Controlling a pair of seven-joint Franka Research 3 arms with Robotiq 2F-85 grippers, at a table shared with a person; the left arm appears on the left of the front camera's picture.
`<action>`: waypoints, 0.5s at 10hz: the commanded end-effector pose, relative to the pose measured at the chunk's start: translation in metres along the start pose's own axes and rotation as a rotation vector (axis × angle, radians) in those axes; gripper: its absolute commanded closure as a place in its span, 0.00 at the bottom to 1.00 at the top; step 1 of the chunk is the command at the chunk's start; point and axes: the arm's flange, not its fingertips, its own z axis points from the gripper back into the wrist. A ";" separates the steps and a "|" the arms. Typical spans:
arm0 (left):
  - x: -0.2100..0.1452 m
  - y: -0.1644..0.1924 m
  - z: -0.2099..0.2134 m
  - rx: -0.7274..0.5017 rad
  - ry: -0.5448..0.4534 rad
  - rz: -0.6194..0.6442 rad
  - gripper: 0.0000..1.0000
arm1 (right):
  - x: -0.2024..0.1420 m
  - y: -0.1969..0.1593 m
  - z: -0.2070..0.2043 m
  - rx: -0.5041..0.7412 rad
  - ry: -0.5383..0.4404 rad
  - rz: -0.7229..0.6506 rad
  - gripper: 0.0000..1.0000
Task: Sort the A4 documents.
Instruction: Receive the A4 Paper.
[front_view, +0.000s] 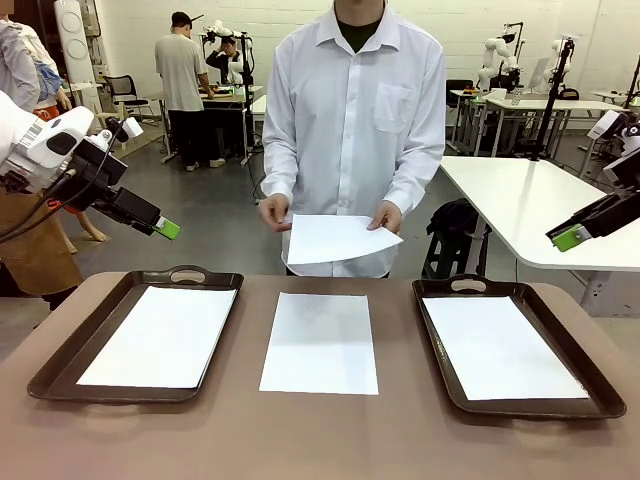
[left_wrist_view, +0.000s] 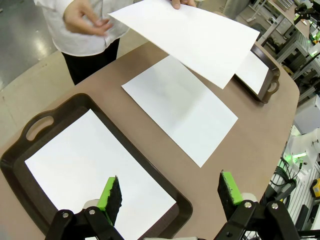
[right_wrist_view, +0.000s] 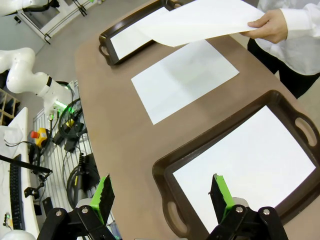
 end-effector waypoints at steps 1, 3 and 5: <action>-0.001 0.000 0.000 -0.001 -0.003 0.000 0.00 | 0.000 0.001 0.000 0.001 -0.001 0.009 0.00; -0.001 0.000 0.000 -0.001 -0.003 0.000 0.00 | 0.000 0.001 0.000 0.001 -0.001 0.009 0.00; -0.001 0.000 0.000 -0.001 -0.003 0.000 0.00 | 0.000 0.001 0.000 0.001 -0.001 0.009 0.00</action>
